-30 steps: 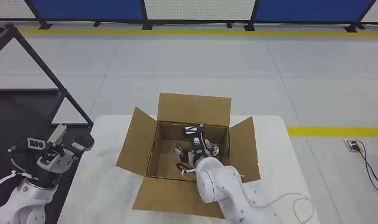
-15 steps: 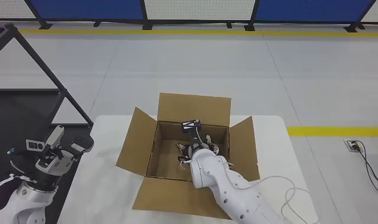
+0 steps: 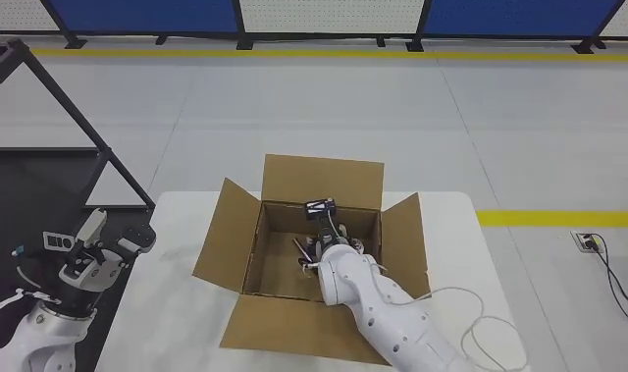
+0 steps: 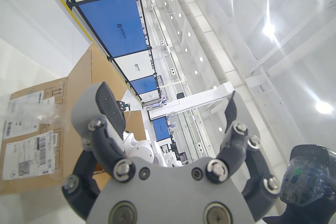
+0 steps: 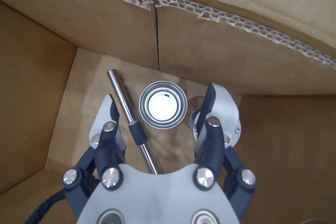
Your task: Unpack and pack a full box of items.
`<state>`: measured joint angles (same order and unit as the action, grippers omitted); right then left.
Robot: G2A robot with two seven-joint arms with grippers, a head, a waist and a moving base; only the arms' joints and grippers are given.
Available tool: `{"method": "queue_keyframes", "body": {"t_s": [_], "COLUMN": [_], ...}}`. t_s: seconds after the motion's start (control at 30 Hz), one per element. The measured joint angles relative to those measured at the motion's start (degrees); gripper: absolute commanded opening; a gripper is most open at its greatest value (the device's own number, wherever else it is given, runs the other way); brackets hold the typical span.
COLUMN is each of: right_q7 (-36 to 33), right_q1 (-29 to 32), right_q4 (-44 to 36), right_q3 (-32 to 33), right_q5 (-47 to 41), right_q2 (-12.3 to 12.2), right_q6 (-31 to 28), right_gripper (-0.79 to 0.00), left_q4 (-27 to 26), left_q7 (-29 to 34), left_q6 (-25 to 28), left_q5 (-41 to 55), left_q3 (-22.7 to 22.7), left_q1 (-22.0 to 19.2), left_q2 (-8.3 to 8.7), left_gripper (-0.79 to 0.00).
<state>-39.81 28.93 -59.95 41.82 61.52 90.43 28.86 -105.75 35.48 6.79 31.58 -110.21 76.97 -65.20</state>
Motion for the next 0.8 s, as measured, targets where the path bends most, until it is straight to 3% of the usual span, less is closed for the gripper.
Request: {"method": "queue_keyframes", "body": {"t_s": [0.3,0.43,0.63,0.8], "right_q7": [0.2,0.4,-0.1,-3.2], "right_q1": [0.5,1.2,4.7,10.7], "right_q4": [0.6,-0.7,-8.1,-19.1], "right_q3": [1.4,2.1,3.9,5.7], "right_q5": [0.9,2.4,7.6,15.5], "right_q2": [0.7,0.8,-0.1,-1.7], "right_q6": [-0.5,-0.1,0.6,1.4], "right_gripper": [-0.616,-0.776,-0.785,-0.785], "left_q4": [0.0,0.0,0.0,0.0], "left_q7": [0.0,0.0,0.0,0.0], "left_q6": [0.0,0.0,0.0,0.0], "left_q5": [0.0,0.0,0.0,0.0], "left_q3": [0.0,0.0,0.0,0.0], "left_q1": [0.0,0.0,0.0,0.0], "left_q2": [0.0,0.0,0.0,0.0], "left_gripper": [0.0,0.0,0.0,0.0]}}
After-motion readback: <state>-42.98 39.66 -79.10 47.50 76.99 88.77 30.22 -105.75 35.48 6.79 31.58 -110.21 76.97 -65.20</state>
